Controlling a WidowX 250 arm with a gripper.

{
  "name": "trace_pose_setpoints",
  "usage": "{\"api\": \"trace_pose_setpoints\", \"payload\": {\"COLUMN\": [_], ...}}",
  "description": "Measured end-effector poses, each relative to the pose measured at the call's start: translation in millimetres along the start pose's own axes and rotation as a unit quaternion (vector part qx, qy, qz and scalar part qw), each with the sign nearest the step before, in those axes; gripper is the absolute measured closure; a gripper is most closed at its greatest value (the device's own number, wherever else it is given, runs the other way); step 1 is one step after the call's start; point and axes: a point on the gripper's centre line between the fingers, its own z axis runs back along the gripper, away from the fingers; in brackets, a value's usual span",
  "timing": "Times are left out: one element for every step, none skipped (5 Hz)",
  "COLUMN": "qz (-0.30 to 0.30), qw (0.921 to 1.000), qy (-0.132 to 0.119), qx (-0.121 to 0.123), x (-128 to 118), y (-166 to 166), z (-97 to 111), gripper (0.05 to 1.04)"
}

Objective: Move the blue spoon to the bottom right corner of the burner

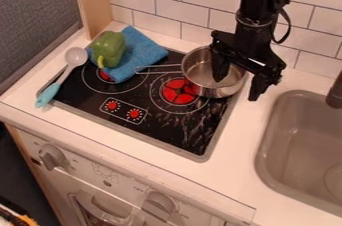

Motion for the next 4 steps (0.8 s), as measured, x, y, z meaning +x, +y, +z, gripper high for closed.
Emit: {"api": "trace_pose_setpoints", "payload": {"qz": [-0.002, -0.02, -0.019, -0.012], "qw": [0.9999, 0.9997, 0.9992, 0.997], "qy": [0.016, 0.0, -0.026, -0.075], "qx": [-0.002, -0.017, -0.023, -0.018], "x": [-4.0, 0.6, 7.1, 11.1], "y": [-1.3, 0.1, 9.7, 24.7], "z": [-11.9, -12.5, -6.2, 25.3], "gripper": [0.08, 0.084, 0.084, 0.083]}}
